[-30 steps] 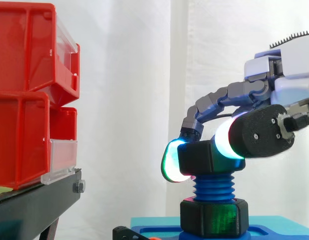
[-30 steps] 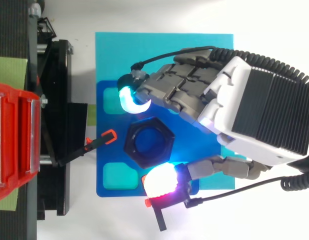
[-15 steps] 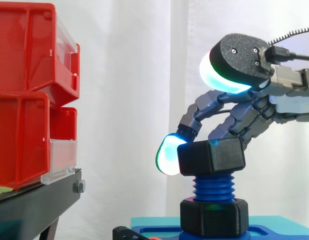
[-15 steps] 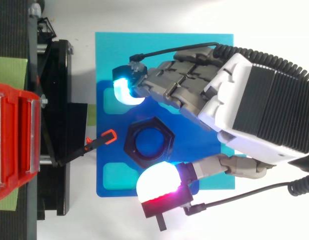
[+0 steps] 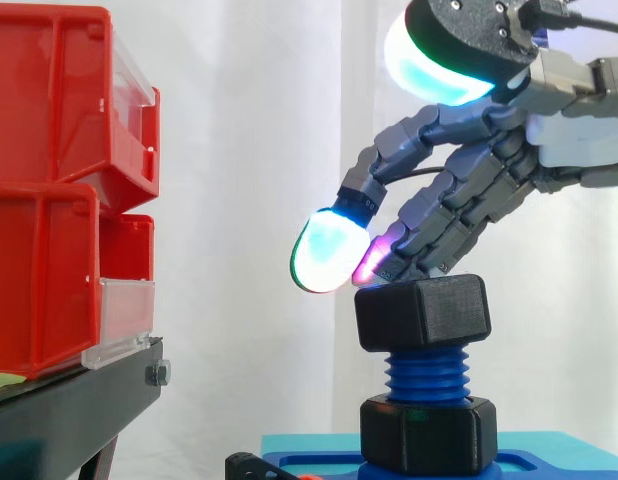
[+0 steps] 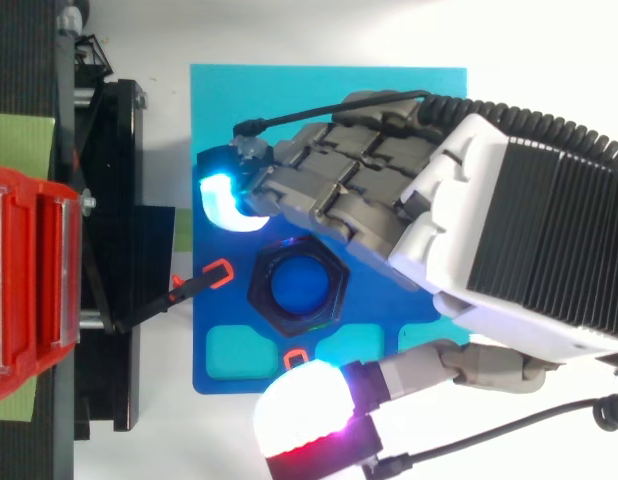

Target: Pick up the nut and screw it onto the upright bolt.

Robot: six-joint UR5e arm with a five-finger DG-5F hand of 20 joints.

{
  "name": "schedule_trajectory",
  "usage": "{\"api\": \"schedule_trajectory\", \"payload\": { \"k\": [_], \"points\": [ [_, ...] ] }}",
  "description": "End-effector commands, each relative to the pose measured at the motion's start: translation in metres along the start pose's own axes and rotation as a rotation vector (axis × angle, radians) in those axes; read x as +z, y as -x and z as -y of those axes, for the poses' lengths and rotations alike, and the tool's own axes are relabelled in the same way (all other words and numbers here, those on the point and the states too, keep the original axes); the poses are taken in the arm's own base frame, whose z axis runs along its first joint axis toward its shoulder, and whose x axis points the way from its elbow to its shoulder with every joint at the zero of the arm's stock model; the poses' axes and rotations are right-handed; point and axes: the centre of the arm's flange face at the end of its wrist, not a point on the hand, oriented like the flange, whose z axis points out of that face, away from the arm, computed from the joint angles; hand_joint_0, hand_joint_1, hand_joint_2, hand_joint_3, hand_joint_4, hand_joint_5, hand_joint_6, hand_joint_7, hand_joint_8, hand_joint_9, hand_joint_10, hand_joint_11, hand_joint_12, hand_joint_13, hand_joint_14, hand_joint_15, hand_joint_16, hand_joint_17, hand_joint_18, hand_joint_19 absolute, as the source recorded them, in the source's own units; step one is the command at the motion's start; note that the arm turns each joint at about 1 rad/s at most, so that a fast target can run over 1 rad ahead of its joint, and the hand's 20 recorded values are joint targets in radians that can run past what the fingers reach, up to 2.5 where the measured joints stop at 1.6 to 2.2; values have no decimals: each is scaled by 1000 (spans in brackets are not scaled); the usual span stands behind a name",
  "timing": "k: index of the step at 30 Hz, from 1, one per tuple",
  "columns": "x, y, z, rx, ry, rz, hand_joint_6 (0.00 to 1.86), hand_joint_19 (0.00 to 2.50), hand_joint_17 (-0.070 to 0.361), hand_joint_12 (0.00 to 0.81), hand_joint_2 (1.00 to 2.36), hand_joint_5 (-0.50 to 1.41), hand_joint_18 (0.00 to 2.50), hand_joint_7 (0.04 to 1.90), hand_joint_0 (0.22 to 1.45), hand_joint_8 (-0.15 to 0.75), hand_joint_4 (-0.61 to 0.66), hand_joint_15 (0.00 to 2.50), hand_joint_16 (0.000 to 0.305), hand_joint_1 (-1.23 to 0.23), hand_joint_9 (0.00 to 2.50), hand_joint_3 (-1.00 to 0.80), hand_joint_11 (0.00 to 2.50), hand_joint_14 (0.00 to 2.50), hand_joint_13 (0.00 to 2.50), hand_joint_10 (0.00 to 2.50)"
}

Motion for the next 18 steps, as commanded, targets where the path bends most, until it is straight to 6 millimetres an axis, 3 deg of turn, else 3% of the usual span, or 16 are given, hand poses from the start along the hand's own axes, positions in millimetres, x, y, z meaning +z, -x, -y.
{"api": "schedule_trajectory", "payload": {
  "k": [1, 12, 18],
  "points": [
    [1, 0, -7, 12, 18, 15, 502, 267, 146, 440, 1000, -161, 517, 687, 447, 343, 237, 91, 65, -32, 603, -500, 0, 3, 547, 0],
    [1, -2, -14, 20, 57, 14, 502, 283, 138, 417, 1000, -117, 530, 704, 475, 311, 153, 102, 61, -49, 677, -500, 0, 4, 572, 0],
    [-2, -18, -3, 12, 56, -5, 502, 291, 136, 411, 1000, -107, 531, 706, 478, 307, 139, 106, 60, -56, 697, -500, 0, 3, 580, 0]
  ]
}}
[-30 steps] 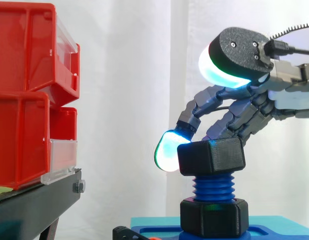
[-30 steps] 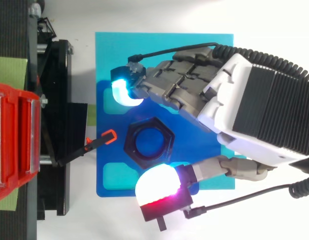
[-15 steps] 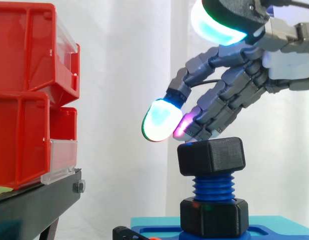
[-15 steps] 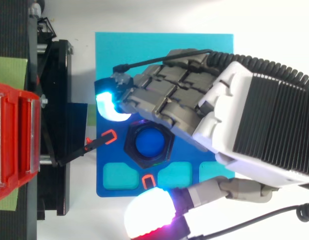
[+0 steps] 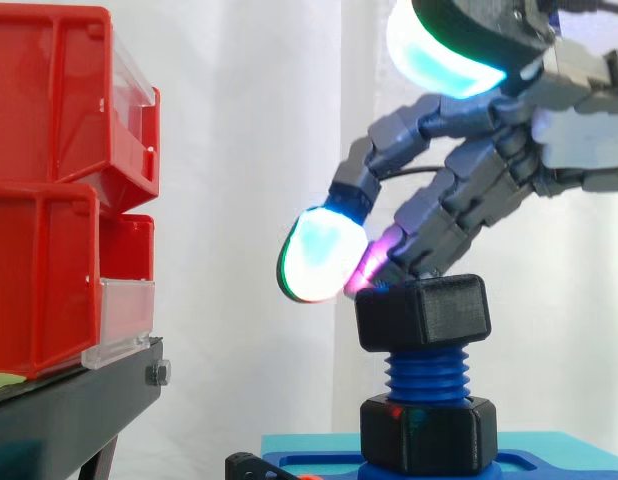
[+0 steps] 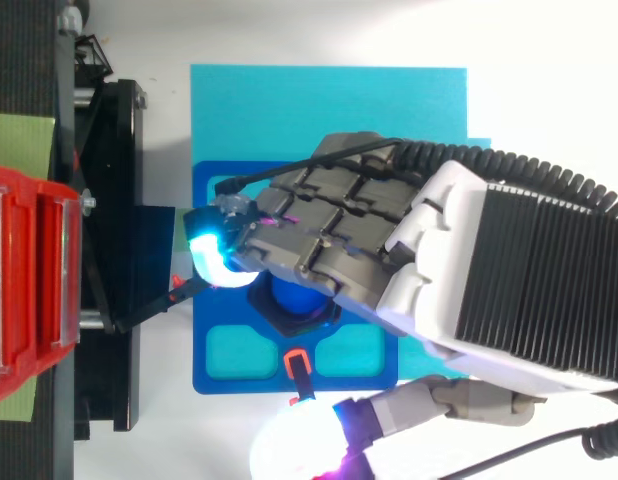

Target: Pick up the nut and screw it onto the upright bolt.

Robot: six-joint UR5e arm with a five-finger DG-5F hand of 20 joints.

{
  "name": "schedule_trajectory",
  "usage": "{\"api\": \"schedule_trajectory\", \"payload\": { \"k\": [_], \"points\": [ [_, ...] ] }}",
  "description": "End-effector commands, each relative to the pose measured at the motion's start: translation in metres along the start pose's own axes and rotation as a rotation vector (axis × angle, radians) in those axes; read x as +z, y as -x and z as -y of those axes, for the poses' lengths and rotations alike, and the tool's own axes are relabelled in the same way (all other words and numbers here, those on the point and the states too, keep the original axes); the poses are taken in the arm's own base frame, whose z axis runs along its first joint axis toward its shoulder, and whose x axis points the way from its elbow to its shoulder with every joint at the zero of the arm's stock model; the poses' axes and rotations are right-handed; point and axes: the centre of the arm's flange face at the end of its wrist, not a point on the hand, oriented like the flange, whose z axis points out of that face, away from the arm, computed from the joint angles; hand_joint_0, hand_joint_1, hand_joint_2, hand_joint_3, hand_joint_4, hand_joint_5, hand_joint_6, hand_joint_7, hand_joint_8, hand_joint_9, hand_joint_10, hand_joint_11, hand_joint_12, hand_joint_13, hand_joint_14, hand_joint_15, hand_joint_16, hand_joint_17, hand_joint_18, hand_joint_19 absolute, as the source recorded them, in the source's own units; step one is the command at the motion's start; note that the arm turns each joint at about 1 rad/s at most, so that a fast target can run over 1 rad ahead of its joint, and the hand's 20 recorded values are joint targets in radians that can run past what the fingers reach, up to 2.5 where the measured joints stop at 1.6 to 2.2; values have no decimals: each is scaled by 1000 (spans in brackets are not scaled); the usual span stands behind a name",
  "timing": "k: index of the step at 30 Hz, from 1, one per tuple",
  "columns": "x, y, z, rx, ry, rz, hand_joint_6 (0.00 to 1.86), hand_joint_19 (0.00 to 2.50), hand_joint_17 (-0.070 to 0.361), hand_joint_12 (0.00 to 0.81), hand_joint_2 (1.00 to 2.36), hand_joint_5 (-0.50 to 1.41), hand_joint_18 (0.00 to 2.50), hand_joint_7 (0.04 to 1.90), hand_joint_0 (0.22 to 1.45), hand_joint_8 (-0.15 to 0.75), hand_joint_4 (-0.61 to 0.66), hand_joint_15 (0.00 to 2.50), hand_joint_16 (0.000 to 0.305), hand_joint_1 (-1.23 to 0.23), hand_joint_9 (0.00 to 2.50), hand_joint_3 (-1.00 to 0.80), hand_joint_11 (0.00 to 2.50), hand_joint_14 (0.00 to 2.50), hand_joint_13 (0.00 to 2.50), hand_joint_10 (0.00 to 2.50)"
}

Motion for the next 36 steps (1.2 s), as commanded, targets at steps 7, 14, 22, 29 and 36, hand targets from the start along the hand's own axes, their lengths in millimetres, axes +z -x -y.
{"api": "schedule_trajectory", "payload": {
  "k": [7, 14, 22, 29, 36],
  "points": [
    [0, -3, 5, 4, 3, 3, 502, 292, 134, 410, 1000, -98, 547, 729, 483, 310, 155, 114, 60, -78, 711, -500, 0, 4, 596, 0],
    [0, -2, 5, 4, 3, 4, 504, 288, 133, 418, 1000, -82, 557, 916, 483, 340, 228, 129, 59, -83, 741, -500, 0, 4, 614, 0],
    [1, -2, 6, 3, 11, -2, 504, 253, 130, 422, 1000, -68, 572, 1008, 484, 350, 250, 120, 58, -89, 761, -500, 11, 4, 638, 0],
    [2, -1, 12, 2, 25, -9, 505, 137, 114, 404, 1000, -47, 582, 1098, 489, 361, 244, 99, 51, -108, 857, -500, 38, 5, 691, 0],
    [5, 3, 28, -5, 32, -27, 504, 82, 103, 384, 1000, -19, 619, 1224, 495, 370, 239, 88, 46, -140, 968, -500, 55, 3, 751, 1]
  ]
}}
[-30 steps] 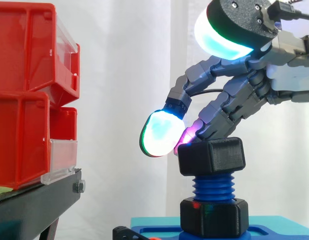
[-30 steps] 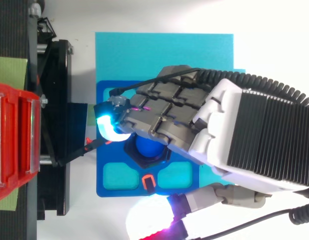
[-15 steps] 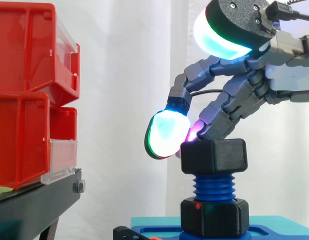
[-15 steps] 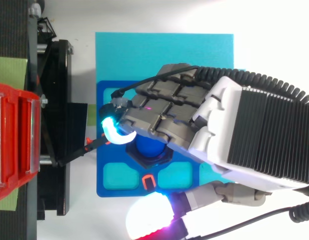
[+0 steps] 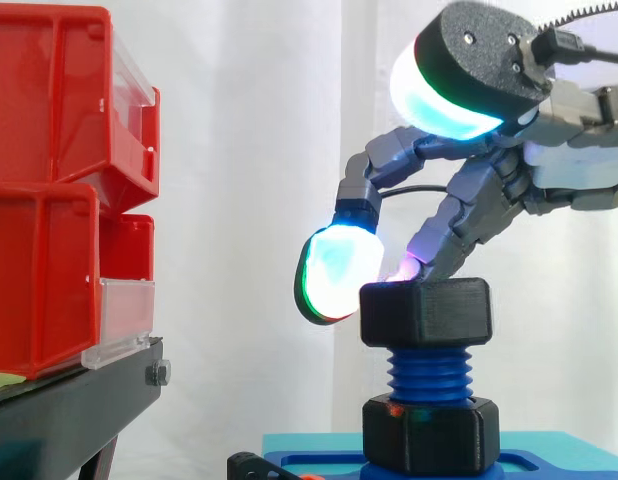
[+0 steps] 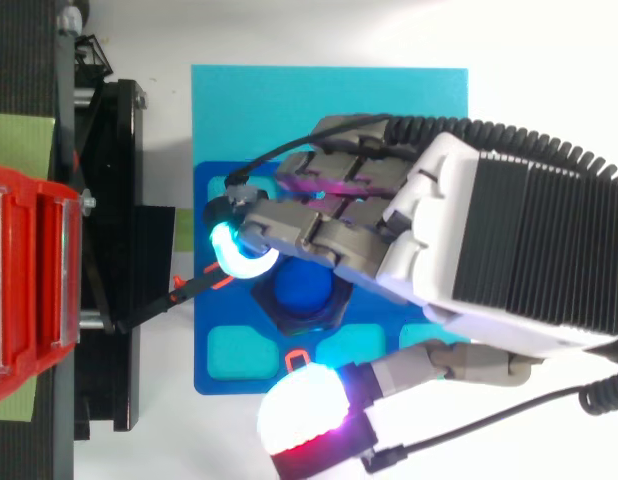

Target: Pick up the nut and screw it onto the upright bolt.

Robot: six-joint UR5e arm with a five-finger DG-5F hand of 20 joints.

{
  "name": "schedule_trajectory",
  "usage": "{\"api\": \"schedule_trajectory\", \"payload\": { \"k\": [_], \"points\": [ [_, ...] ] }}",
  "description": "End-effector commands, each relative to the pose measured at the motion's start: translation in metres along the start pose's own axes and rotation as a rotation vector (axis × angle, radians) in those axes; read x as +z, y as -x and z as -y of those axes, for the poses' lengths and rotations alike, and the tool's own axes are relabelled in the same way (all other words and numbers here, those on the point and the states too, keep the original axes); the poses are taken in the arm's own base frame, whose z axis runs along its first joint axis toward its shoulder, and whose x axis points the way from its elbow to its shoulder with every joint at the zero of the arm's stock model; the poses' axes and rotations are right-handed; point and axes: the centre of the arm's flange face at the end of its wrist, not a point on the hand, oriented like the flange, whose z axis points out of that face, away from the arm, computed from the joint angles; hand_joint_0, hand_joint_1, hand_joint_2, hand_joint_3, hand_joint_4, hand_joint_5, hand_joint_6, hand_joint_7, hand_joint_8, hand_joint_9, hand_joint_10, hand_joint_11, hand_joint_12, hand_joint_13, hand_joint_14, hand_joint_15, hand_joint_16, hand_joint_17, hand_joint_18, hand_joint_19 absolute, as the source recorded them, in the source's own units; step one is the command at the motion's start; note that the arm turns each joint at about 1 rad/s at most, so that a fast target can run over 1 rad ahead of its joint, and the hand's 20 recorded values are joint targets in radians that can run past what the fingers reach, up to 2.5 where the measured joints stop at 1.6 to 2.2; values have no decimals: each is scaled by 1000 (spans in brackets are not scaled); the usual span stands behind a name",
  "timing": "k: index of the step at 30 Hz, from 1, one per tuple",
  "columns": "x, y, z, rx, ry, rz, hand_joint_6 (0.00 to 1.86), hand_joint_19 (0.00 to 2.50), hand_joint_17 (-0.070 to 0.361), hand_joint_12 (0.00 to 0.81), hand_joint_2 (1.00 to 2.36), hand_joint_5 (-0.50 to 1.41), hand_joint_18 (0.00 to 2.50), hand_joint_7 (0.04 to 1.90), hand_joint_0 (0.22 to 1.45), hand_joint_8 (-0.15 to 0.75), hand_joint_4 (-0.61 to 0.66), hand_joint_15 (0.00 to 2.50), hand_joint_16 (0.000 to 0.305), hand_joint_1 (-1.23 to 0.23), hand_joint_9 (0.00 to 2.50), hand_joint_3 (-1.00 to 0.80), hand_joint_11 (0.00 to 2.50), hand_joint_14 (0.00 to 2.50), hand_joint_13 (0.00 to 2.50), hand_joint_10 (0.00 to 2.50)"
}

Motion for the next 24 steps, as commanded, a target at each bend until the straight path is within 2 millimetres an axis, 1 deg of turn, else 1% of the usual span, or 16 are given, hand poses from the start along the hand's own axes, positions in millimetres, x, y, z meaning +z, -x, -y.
{"api": "schedule_trajectory", "payload": {
  "k": [1, 5, 7, 10, 16, 17, 18, 19, 21, 24],
  "points": [
    [1, 1, 8, -4, 1, -11, 504, 80, 103, 379, 1000, -13, 621, 1245, 496, 369, 228, 86, 46, -145, 988, -500, 60, 2, 763, 3],
    [1, 4, 19, -10, -1, -24, 503, 58, 99, 374, 1000, 13, 663, 1328, 499, 357, 196, 80, 44, -142, 1081, -500, 72, 2, 818, 0],
    [1, 5, 27, -15, -7, -36, 502, 48, 98, 374, 1000, 22, 679, 1355, 501, 352, 193, 76, 43, -141, 1116, -500, 71, 1, 841, 0],
    [1, 7, 34, -19, -11, -47, 501, 57, 95, 372, 1000, 36, 690, 1378, 502, 341, 186, 82, 42, -138, 1190, -500, 79, 4, 889, 0],
    [2, 9, 39, -18, -12, -46, 500, 64, 87, 361, 1000, 73, 741, 1442, 506, 298, 151, 84, 39, -126, 1411, -500, 93, 4, 1023, 4],
    [2, 9, 40, -19, -14, -47, 518, 73, 86, 349, 1000, 83, 807, 1428, 507, 270, 139, 86, 38, -126, 1524, -500, 92, 5, 1078, 4],
    [2, 9, 40, -19, -13, -48, 532, 80, 84, 335, 1000, 86, 810, 1396, 506, 248, 130, 95, 37, -129, 1589, -500, 94, 3, 1142, 4],
    [2, 9, 40, -19, -13, -48, 538, 77, 82, 325, 1000, 87, 824, 1386, 506, 238, 132, 96, 37, -129, 1599, -500, 92, 3, 1175, 4],
    [2, 9, 40, -19, -13, -48, 568, 96, 78, 301, 1000, 90, 901, 1331, 501, 197, 116, 89, 35, -130, 1753, -500, 119, 3, 1243, 6],
    [2, 10, 41, -19, -6, -52, 590, 107, 74, 276, 1000, 90, 966, 1284, 498, 182, 113, 84, 33, -130, 1824, -500, 148, 3, 1314, 5]
  ]
}}
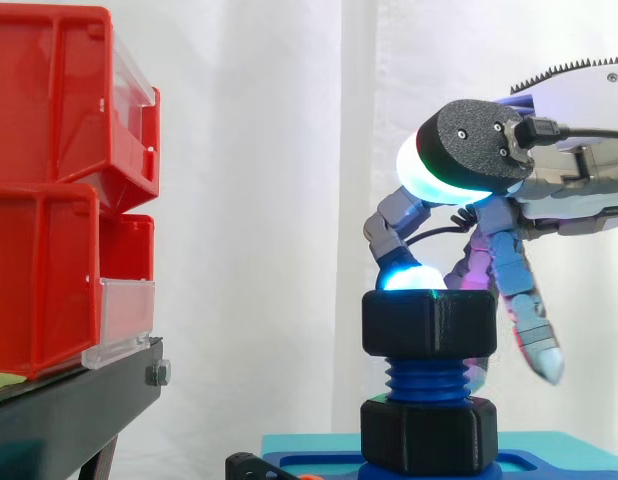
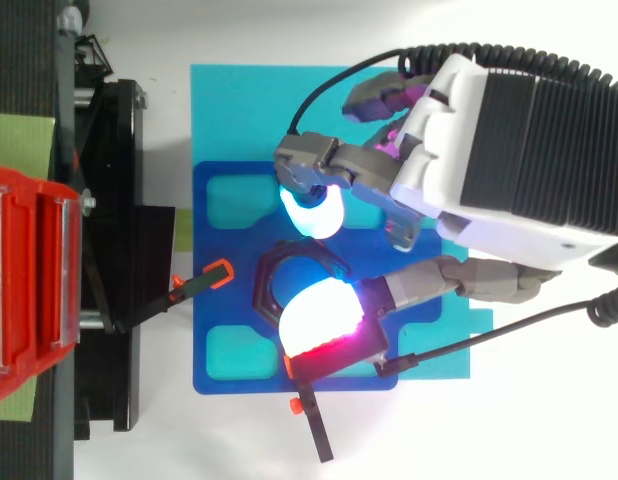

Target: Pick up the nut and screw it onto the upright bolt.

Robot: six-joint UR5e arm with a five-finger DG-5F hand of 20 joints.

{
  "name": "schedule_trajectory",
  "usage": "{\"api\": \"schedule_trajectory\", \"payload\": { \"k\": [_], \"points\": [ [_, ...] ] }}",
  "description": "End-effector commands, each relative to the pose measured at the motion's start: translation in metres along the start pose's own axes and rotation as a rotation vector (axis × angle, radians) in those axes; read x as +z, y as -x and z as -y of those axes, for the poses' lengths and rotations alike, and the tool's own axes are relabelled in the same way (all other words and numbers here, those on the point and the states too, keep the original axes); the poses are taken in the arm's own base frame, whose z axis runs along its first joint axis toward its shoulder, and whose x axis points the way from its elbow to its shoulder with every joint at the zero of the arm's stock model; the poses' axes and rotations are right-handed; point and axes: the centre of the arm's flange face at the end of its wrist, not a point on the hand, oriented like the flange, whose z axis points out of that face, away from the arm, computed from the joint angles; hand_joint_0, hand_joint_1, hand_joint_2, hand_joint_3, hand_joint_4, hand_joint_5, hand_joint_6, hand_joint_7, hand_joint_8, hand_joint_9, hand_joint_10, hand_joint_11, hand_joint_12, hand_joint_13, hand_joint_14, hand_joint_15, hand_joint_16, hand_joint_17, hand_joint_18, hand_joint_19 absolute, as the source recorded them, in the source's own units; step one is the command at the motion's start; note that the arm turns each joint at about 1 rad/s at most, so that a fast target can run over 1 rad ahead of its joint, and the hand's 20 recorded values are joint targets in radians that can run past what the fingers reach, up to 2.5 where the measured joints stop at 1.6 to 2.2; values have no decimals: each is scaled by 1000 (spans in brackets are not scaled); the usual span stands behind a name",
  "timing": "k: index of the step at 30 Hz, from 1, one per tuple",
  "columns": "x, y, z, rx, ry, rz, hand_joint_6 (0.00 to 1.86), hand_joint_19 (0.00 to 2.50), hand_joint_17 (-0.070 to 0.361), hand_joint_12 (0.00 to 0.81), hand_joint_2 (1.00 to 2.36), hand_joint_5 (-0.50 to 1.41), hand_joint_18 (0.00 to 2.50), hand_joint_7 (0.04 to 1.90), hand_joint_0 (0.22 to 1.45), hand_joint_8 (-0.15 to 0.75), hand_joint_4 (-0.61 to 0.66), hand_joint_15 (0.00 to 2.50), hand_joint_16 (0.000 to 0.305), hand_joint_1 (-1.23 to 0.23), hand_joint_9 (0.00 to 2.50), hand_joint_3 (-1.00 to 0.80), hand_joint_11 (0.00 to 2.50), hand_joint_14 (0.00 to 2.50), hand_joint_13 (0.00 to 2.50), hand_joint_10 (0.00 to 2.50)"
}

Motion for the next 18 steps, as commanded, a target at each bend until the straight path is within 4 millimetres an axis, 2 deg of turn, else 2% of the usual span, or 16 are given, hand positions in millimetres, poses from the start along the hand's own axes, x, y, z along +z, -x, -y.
{"api": "schedule_trajectory", "payload": {
  "k": [1, 6, 11, 18],
  "points": [
    [0, 1, 1, 0, 4, -2, 590, 114, 73, 275, 1000, 90, 986, 1283, 496, 186, 113, 82, 32, -129, 1836, -500, 150, 2, 1321, 5],
    [0, 16, 0, 4, 12, 12, 584, 107, 75, 277, 1000, 79, 983, 1286, 487, 206, 84, 76, 33, -100, 1833, -500, 201, 1, 1320, 7],
    [-1, 43, 1, -14, 10, 0, 500, 101, 83, 311, 1000, 72, 913, 1427, 478, 263, 109, 95, 37, -77, 1756, -500, 211, 4, 1277, 7],
    [-3, 78, 9, -56, -23, -42, 505, 119, 93, 348, 1000, -15, 861, 1054, 472, 299, 248, 115, 41, -80, 1593, -500, 195, 4, 1190, 7]
  ]
}}
